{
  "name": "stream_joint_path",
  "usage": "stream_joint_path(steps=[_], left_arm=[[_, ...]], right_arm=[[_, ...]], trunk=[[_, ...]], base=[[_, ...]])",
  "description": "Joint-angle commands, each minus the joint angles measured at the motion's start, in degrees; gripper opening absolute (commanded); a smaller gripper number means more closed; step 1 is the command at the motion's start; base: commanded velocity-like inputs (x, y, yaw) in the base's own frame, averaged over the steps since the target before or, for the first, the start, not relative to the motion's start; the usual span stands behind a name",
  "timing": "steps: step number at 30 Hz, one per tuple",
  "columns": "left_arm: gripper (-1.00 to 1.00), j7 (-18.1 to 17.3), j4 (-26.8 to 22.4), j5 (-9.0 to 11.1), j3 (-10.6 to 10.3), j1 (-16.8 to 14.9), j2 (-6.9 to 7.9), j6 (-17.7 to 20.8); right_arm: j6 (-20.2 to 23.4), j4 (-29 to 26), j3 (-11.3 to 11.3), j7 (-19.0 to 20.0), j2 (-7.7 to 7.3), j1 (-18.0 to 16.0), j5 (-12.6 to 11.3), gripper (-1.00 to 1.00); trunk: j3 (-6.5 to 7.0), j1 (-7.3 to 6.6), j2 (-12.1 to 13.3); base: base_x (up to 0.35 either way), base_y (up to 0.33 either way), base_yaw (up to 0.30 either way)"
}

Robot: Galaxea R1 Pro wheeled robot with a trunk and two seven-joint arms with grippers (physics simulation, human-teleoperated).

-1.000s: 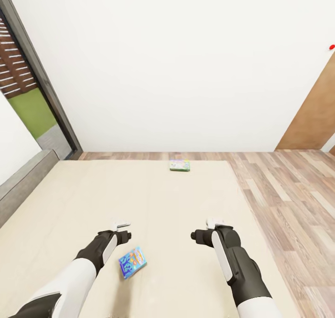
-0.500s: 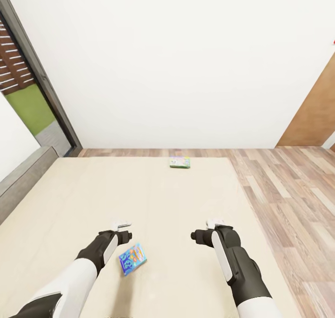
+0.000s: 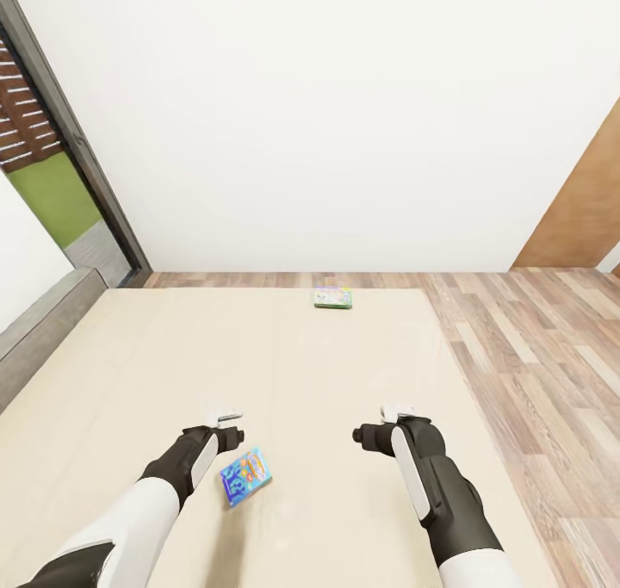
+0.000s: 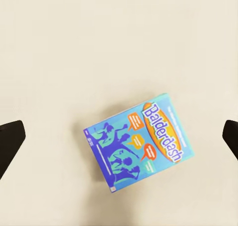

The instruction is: Put all the toys in the child's room - the three board games (two on the bed and one on the table), the two jigsaw puzzles on the table, and the tennis ball on the table - inside the toy box on the table in the child's room.

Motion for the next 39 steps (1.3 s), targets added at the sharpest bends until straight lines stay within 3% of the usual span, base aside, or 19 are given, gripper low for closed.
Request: stream_joint_path(steps=[1, 15, 22, 27, 29, 32, 39], left_arm=[[1.0, 0.0, -0.1, -0.4, 0.4, 0.0, -0.06, 0.3], [1.0, 0.0, -0.1, -0.4, 0.4, 0.0, -0.13, 0.3], [1.0, 0.0, -0.3, -0.3, 0.4, 0.0, -0.04, 0.3], [1.0, 0.0, -1.2, -0.1, 0.5, -0.2, 0.03, 0.7], [1.0, -0.1, -2.7, 0.1, 0.6, -0.7, -0.03, 1.6], [1.0, -0.1, -5.1, 0.0, 0.5, -2.9, -0.42, 5.8], [1.0, 0.0, -6.5, -0.1, 0.5, -7.4, -0.67, 11.9]], right_arm=[[0.2, -0.1, 0.0, -0.6, 0.0, 0.0, -0.6, 1.0], [0.8, -2.4, 0.1, 1.0, 0.08, 0.1, -0.7, 1.0], [4.5, -15.0, 0.9, 9.9, -0.07, 0.7, -0.7, 1.0], [5.6, -19.0, 1.5, 18.0, -0.16, 0.7, -0.7, 1.0], [5.6, -19.6, 1.5, 20.1, -0.2, 0.7, -0.6, 1.0], [5.6, -19.9, 1.5, 21.7, -0.24, 0.7, -0.7, 1.0], [5.6, -20.0, 1.5, 22.4, -0.26, 0.7, -0.6, 1.0]], trunk=[[-0.1, 0.03, -0.1], [-0.68, 0.03, -0.1], [-1.32, 0.03, -0.1], [-1.79, 0.03, -0.1], [-1.97, 0.03, -0.1], [-2.25, 0.03, -0.1], [-2.91, 0.03, -0.1]], base=[[0.0, 0.0, 0.0], [0.0, 0.0, 0.0], [0.0, 0.0, 0.0], [0.0, 0.0, 0.0], [0.0, 0.0, 0.0], [0.0, 0.0, 0.0], [0.0, 0.0, 0.0]])
